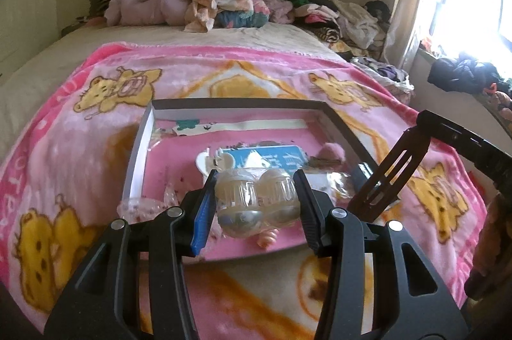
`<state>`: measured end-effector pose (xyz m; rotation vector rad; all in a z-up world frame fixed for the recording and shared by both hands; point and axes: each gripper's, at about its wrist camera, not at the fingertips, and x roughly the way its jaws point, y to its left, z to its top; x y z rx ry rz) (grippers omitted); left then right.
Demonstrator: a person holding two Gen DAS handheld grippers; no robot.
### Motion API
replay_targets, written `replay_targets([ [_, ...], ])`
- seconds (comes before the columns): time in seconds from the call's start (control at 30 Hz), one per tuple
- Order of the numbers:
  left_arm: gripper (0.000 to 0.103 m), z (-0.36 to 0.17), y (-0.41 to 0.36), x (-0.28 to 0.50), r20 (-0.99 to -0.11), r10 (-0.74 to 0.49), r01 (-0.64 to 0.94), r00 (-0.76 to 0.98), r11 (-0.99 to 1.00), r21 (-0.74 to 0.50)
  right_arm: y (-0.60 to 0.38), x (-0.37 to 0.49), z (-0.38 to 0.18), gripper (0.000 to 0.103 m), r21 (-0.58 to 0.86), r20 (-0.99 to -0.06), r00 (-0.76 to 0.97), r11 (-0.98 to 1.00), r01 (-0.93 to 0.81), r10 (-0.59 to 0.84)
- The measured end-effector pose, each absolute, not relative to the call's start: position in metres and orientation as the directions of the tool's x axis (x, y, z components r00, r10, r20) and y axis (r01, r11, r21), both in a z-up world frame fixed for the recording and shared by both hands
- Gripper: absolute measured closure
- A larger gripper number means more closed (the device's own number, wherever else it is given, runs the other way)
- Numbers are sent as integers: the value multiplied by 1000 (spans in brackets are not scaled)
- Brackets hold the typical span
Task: Organize jewelry
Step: 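Carry the pearl clip and brown clip over the grey box with both tools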
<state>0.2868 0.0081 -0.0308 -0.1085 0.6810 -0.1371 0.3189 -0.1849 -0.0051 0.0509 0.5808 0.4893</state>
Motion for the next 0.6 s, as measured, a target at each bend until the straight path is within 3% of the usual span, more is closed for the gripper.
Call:
replay_targets([
  [0.6,65,-60,23,322,-663,-111,43,740,992,-118,-159,353,-56,100,217,-580,673,883,-415,459],
])
